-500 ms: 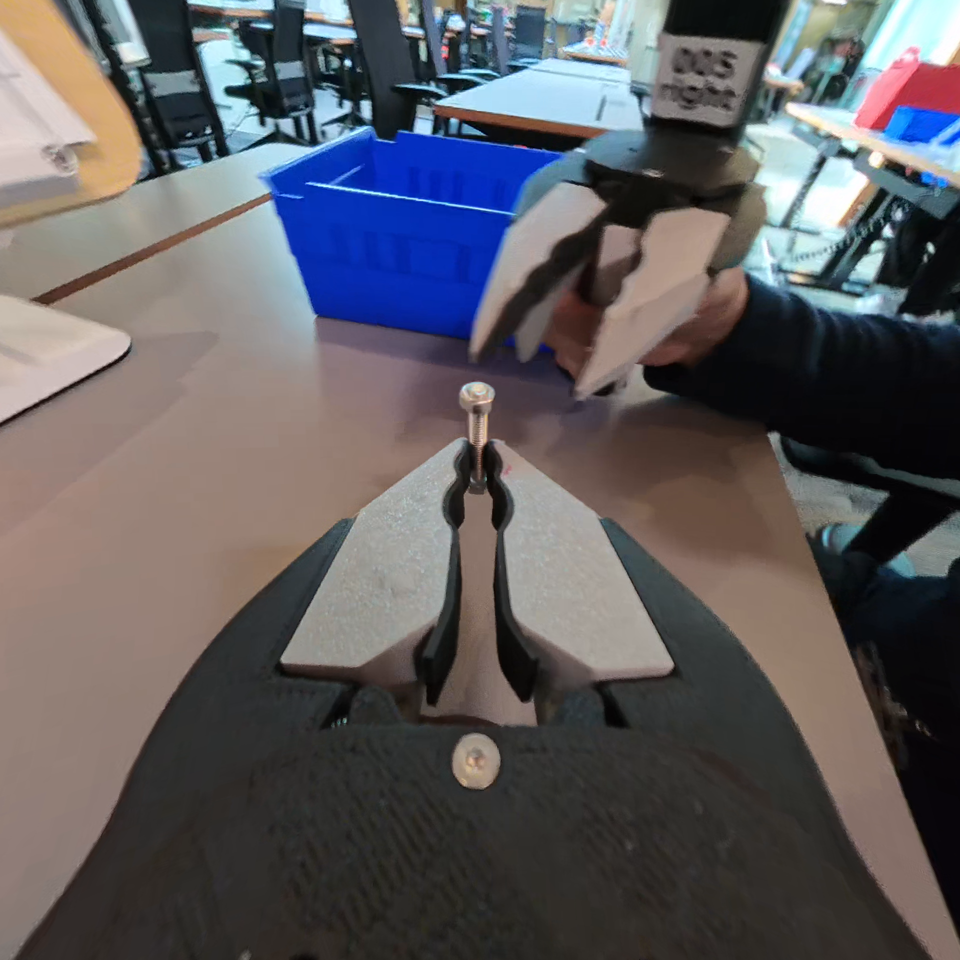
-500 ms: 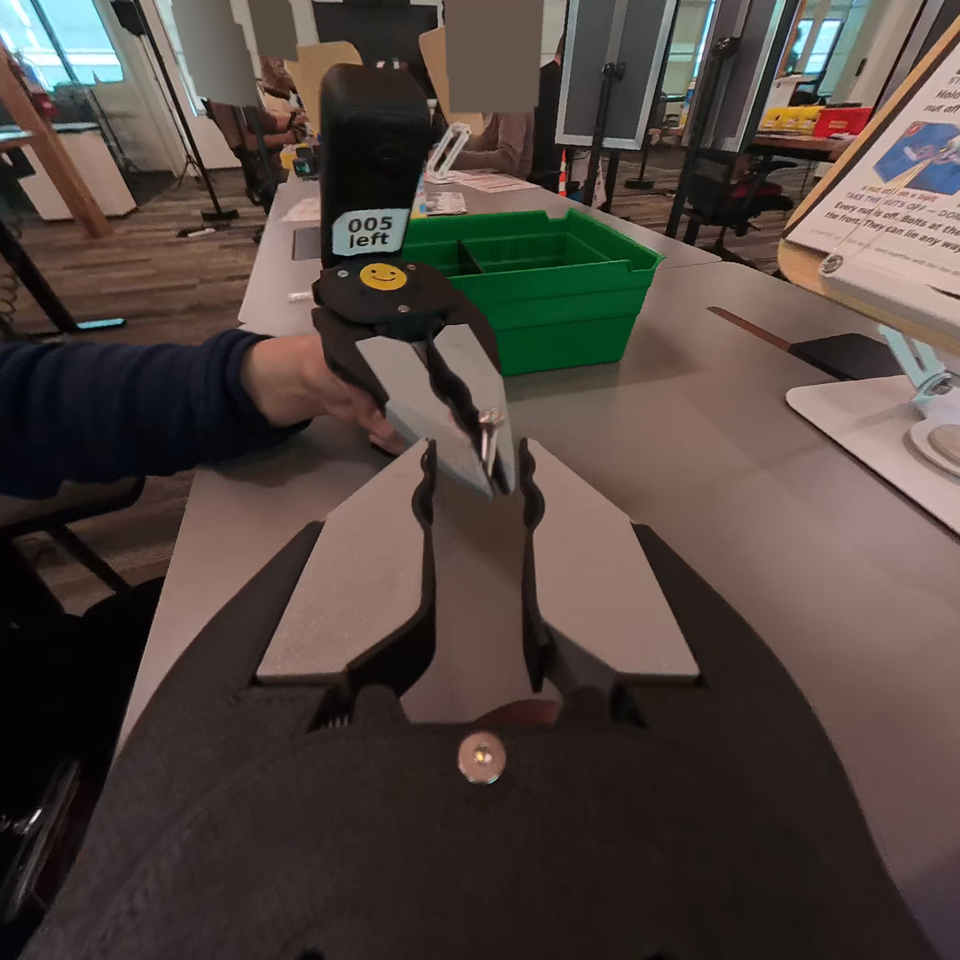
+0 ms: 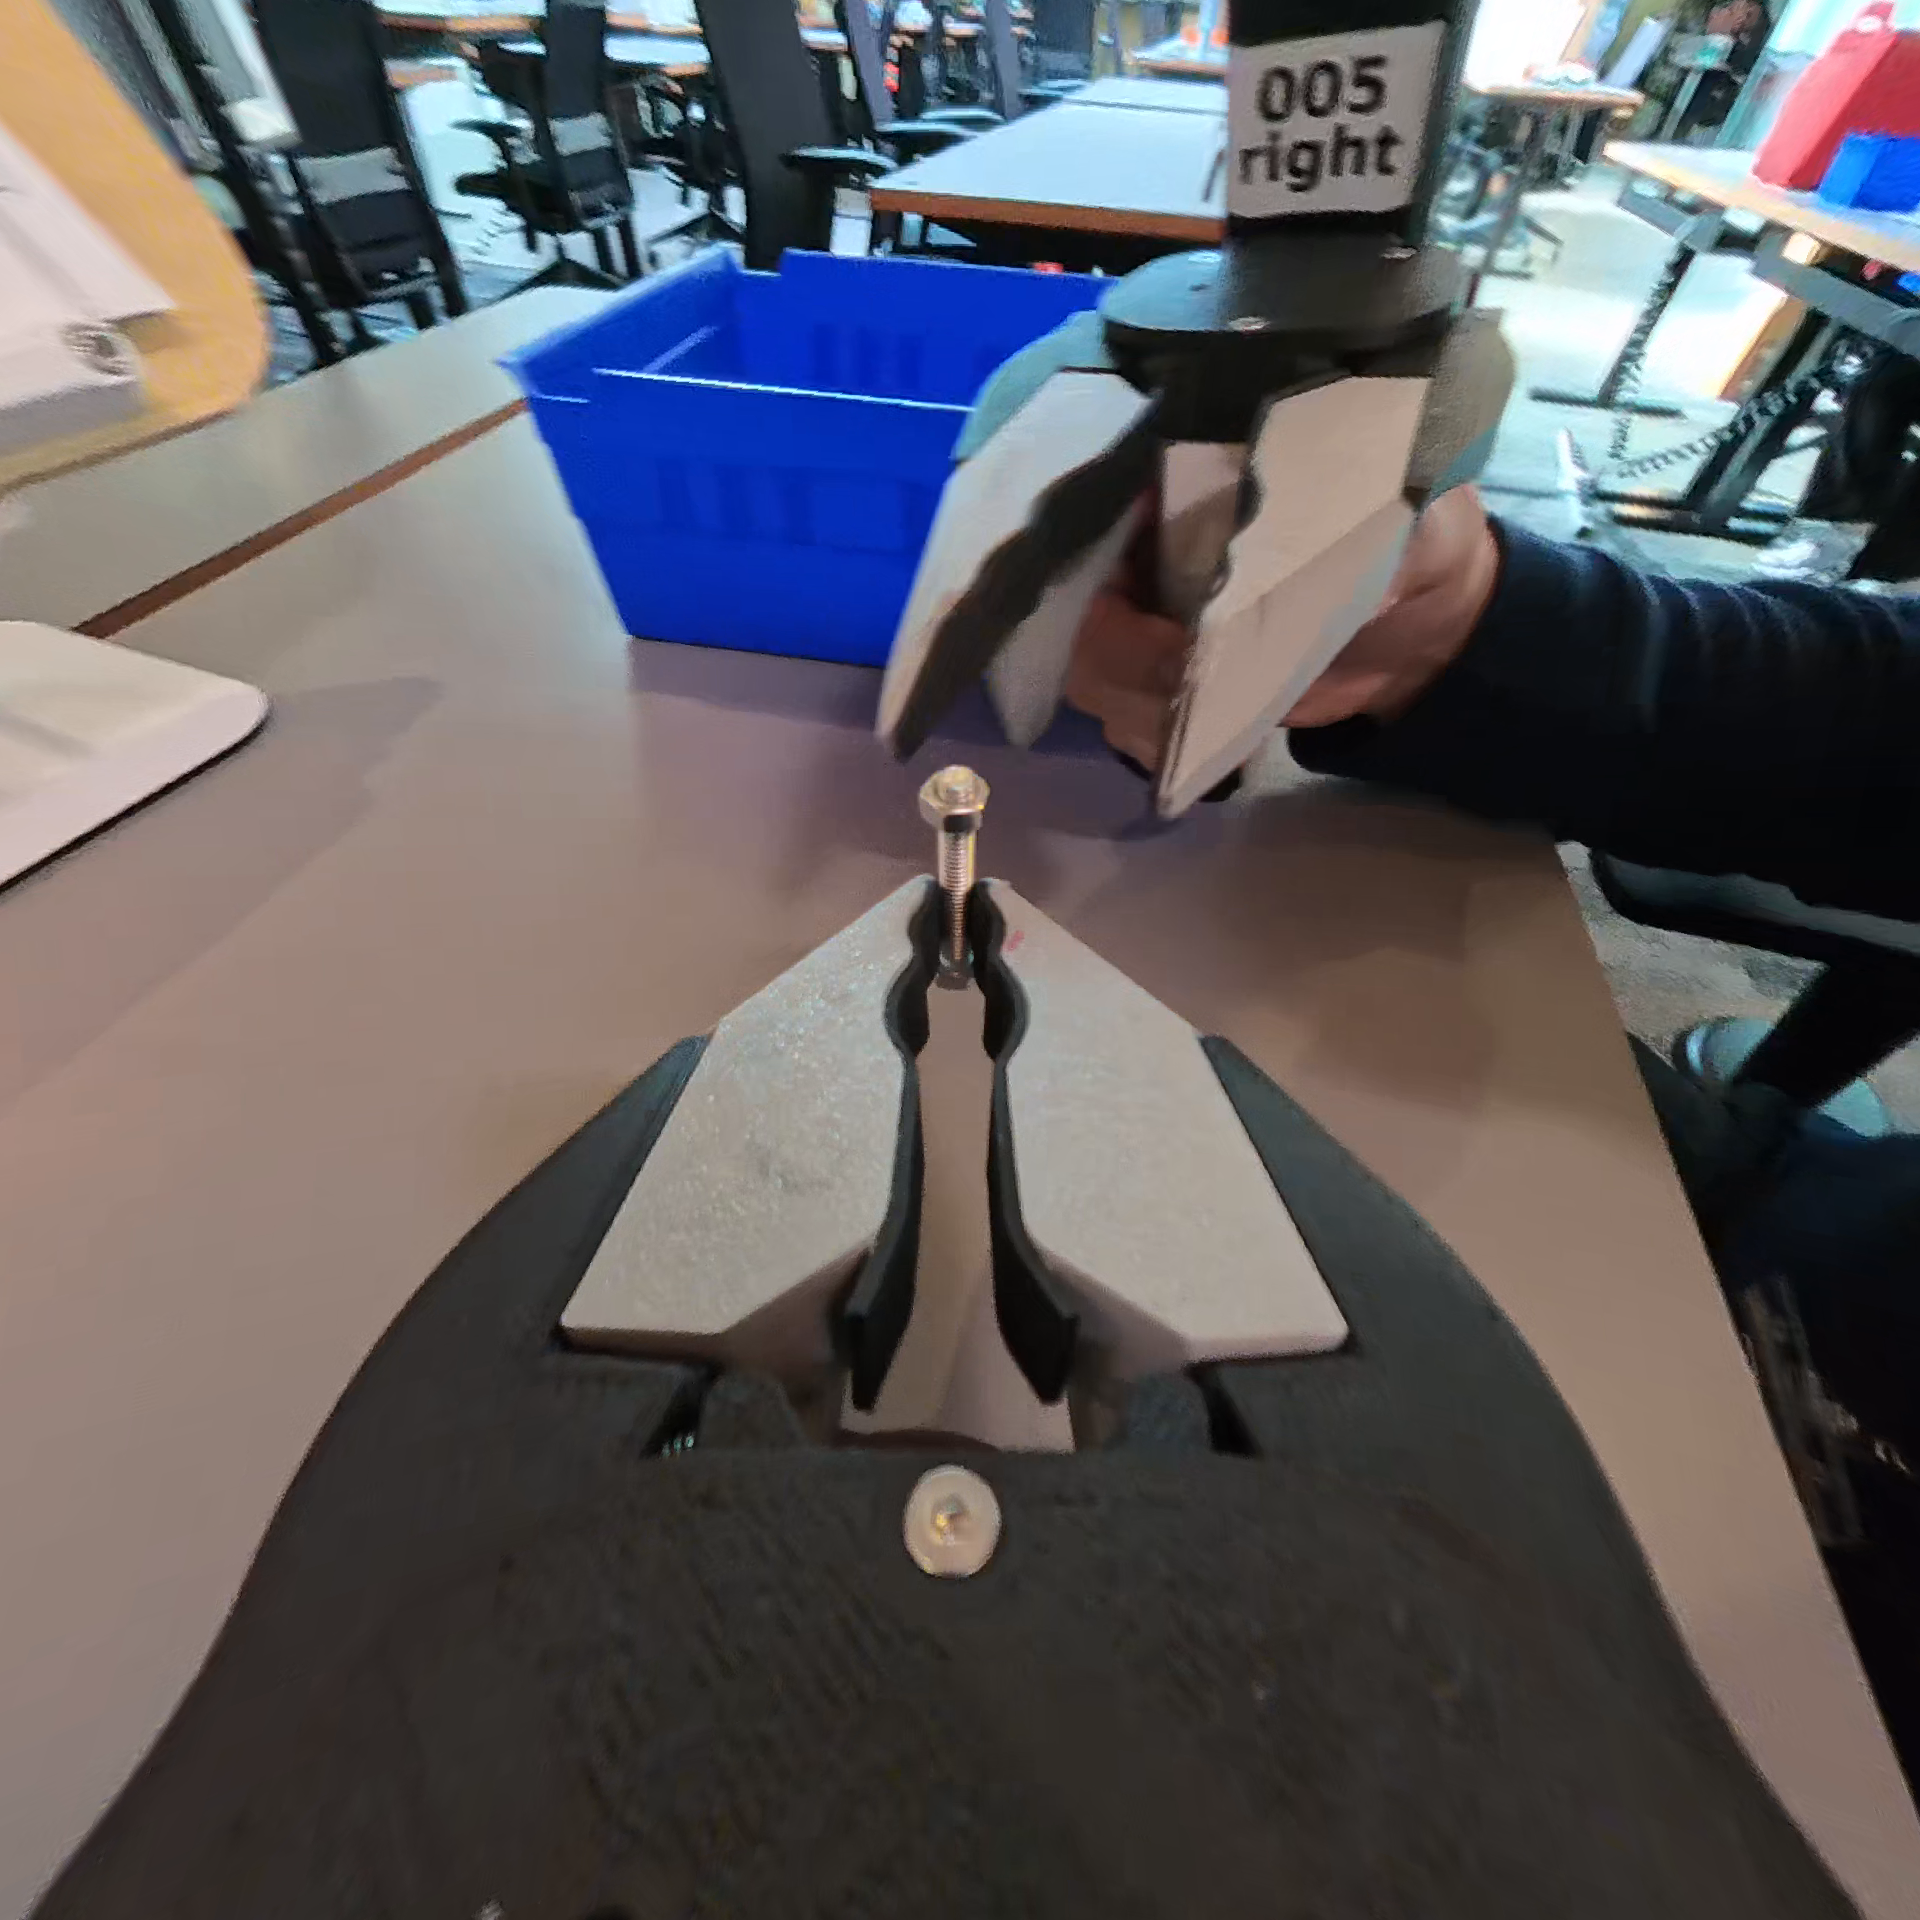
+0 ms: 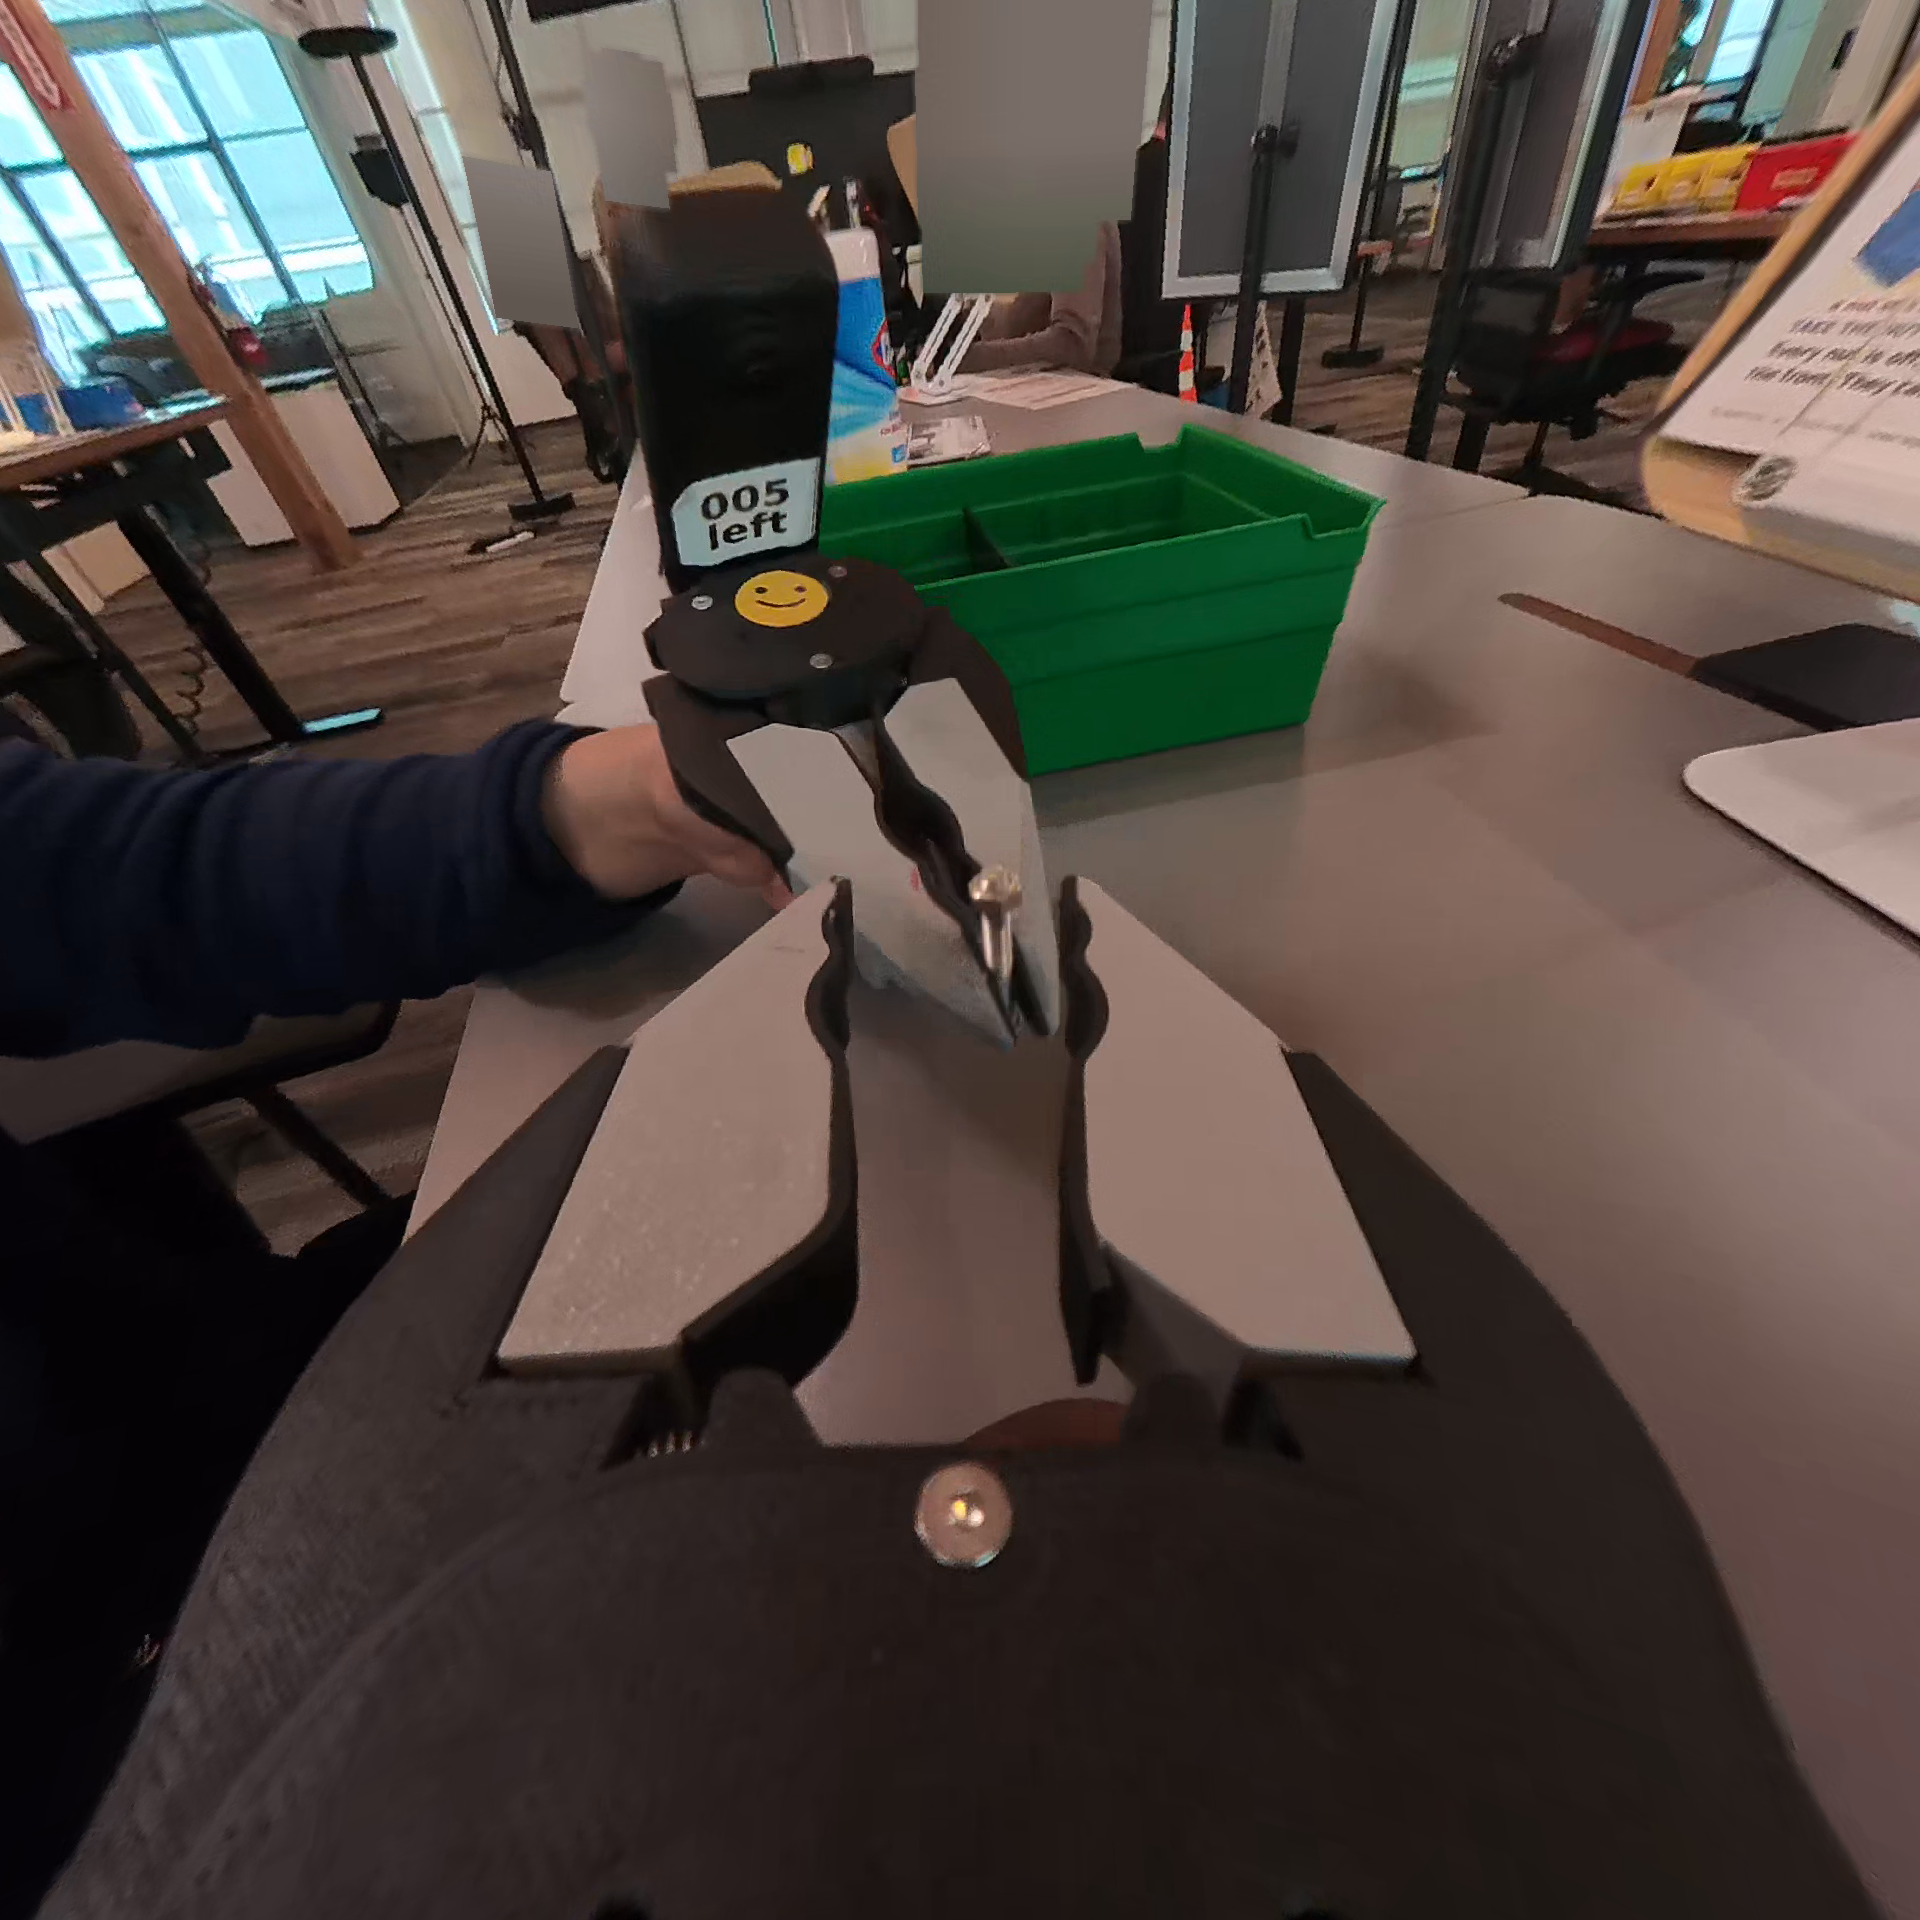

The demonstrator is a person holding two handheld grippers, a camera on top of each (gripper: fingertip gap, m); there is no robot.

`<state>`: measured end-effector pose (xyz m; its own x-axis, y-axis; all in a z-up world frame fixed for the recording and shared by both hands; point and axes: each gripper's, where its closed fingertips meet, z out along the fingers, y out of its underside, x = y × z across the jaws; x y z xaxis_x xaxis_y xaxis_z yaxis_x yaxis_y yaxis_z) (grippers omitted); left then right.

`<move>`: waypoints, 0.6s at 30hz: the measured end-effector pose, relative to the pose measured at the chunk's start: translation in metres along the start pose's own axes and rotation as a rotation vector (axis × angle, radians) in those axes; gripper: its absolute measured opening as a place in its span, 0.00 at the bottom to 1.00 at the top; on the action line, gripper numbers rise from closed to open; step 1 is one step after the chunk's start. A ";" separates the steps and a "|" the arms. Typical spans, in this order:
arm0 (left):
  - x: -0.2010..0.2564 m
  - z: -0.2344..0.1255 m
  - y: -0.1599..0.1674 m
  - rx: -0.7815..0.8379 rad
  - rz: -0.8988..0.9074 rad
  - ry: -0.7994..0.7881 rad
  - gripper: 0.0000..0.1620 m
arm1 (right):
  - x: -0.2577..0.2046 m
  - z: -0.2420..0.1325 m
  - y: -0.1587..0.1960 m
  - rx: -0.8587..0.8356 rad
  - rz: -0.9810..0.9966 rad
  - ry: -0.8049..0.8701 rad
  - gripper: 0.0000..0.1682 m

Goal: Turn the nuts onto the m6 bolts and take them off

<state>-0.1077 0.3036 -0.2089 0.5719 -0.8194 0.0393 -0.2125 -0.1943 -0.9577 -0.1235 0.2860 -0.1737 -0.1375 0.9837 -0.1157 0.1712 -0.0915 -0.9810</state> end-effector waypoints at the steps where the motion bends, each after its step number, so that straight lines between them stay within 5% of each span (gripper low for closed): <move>1: 0.006 0.003 0.000 -0.001 0.001 0.028 0.02 | -0.003 0.004 0.003 -0.017 -0.007 -0.014 0.22; 4: 0.003 0.003 -0.003 0.019 -0.017 0.017 0.02 | -0.009 0.006 0.005 -0.039 -0.030 -0.022 0.25; 5: -0.008 0.000 -0.003 0.022 -0.039 -0.037 0.02 | -0.009 0.003 0.005 -0.036 -0.039 -0.018 0.23; 6: -0.025 -0.006 -0.001 0.025 -0.082 -0.108 0.02 | -0.014 -0.003 0.001 -0.010 -0.050 -0.054 0.06; 8: -0.040 -0.016 0.000 0.052 -0.155 -0.135 0.02 | -0.010 -0.012 -0.012 0.071 -0.039 -0.030 0.07; 15: 0.001 0.004 -0.003 0.035 -0.123 0.044 0.02 | 0.002 0.009 0.003 -0.016 0.031 -0.001 0.27; 18: -0.019 0.003 -0.002 0.037 -0.145 -0.068 0.02 | -0.001 0.007 0.006 -0.027 0.042 -0.013 0.32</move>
<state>-0.1159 0.3209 -0.2085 0.6474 -0.7452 0.1599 -0.0950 -0.2870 -0.9532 -0.1291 0.2832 -0.1803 -0.1421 0.9771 -0.1585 0.2032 -0.1279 -0.9707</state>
